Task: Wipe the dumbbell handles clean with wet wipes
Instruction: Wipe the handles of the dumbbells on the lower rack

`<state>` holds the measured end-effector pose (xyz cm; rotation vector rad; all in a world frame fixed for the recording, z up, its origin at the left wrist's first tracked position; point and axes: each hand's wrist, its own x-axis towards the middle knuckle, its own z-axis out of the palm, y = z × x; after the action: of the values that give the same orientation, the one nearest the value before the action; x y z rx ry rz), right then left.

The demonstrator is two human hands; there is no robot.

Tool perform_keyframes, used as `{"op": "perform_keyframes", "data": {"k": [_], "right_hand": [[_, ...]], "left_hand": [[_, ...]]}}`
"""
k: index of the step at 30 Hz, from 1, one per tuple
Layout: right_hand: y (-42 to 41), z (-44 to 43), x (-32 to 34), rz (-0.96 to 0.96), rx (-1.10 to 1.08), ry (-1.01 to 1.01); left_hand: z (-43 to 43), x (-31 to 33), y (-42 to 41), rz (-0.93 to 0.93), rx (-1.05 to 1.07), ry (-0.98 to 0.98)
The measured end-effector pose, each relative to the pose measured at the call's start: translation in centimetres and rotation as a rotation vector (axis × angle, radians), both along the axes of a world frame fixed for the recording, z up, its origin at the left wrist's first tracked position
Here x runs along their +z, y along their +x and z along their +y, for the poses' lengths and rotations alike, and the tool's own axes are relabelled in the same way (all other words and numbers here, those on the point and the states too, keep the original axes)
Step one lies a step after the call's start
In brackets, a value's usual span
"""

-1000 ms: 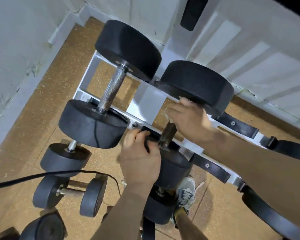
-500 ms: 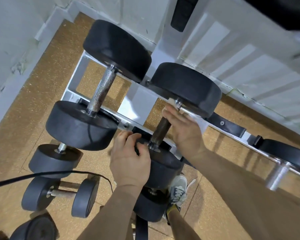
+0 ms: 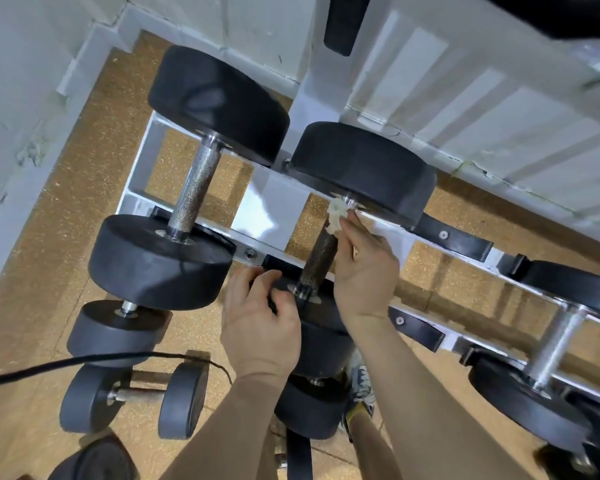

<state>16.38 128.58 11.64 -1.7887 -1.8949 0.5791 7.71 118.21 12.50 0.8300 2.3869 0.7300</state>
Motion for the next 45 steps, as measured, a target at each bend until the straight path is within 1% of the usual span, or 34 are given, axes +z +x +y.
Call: {"op": "perform_keyframes", "data": {"k": [2,3,5,6,7,9,10,13,16,17,18,21,22,23,24,26,27,30,32,34,36,38,40,41,43,45], "right_hand": [[-0.4,-0.4,0.8,0.114,-0.294,-0.201],[-0.6,-0.3,0.9,0.189,-0.408,-0.248],[-1.3,0.8,1.0,0.366,-0.533,-0.256],[-1.9,1.4,1.0,0.411,-0.542,-0.254],[-2.4,1.6,0.9,0.394,-0.518,-0.25],[-2.7,1.1,0.7,0.251,-0.42,-0.272],[-2.3,0.5,0.7,0.173,-0.362,-0.316],[0.0,-1.3,0.9,-0.02,-0.18,-0.582],[0.9,-1.1,1.6,-0.262,0.102,-0.831],[0.8,-0.7,2.0,-0.289,0.187,-0.877],[0.7,-0.5,2.4,-0.269,0.252,-0.904],[0.4,0.2,2.9,-0.199,0.375,-0.857],[0.5,0.3,2.7,-0.177,0.391,-0.833],[0.7,0.4,2.6,-0.115,0.375,-0.809],[0.9,0.5,2.3,-0.01,0.313,-0.776],[1.1,0.7,1.4,0.21,0.12,-0.711],[1.0,0.7,1.0,0.26,0.049,-0.662],[0.7,0.3,0.0,0.295,-0.06,-0.455],[0.5,0.1,0.0,0.278,-0.041,-0.361],[0.6,0.4,0.0,0.173,0.112,-0.24],[1.0,1.0,-0.2,0.062,0.362,-0.094],[1.4,1.0,-0.6,-0.068,0.635,-0.018],[1.8,0.7,-1.3,-0.192,0.913,-0.01],[2.1,0.6,-1.6,-0.214,1.028,-0.048],[2.6,1.1,-1.2,-0.194,1.171,-0.169],[3.0,2.1,-0.7,-0.177,1.288,-0.172]], "left_hand": [[0.0,0.0,0.0,0.0,0.007,0.007],[0.0,0.1,0.0,-0.002,0.006,0.006],[0.0,0.2,0.0,-0.008,-0.005,0.004],[0.0,0.1,0.0,-0.01,-0.007,0.002],[0.0,0.1,0.0,-0.011,-0.004,-0.001],[0.1,0.1,0.0,-0.012,0.002,-0.001],[0.1,0.2,0.0,-0.011,0.004,-0.001],[0.2,0.3,0.0,-0.007,-0.001,-0.012],[0.2,0.3,0.0,-0.004,0.0,-0.023],[0.2,0.3,0.1,-0.003,-0.004,-0.024],[0.2,0.4,0.1,-0.005,-0.007,-0.024],[0.2,0.3,0.0,-0.004,-0.007,-0.021],[0.2,0.3,0.0,-0.005,-0.014,-0.024],[0.2,0.3,0.0,-0.007,-0.021,-0.029],[0.2,0.3,0.0,-0.009,-0.024,-0.03],[0.1,0.3,-0.1,-0.01,-0.017,-0.023],[0.1,0.2,-0.1,-0.009,-0.012,-0.021],[0.1,0.1,0.0,-0.002,-0.007,-0.019],[0.1,0.0,0.0,0.0,-0.006,-0.016],[0.1,-0.1,0.0,0.004,-0.004,-0.01],[0.2,-0.1,0.0,0.007,0.005,-0.005],[0.1,0.0,0.0,0.016,0.012,0.01],[0.2,-0.2,0.0,0.03,0.015,0.022],[0.2,-0.3,0.0,0.033,0.009,0.02],[0.2,-0.3,0.0,0.031,0.0,0.007],[0.2,-0.2,0.0,0.032,0.013,0.002]]}}
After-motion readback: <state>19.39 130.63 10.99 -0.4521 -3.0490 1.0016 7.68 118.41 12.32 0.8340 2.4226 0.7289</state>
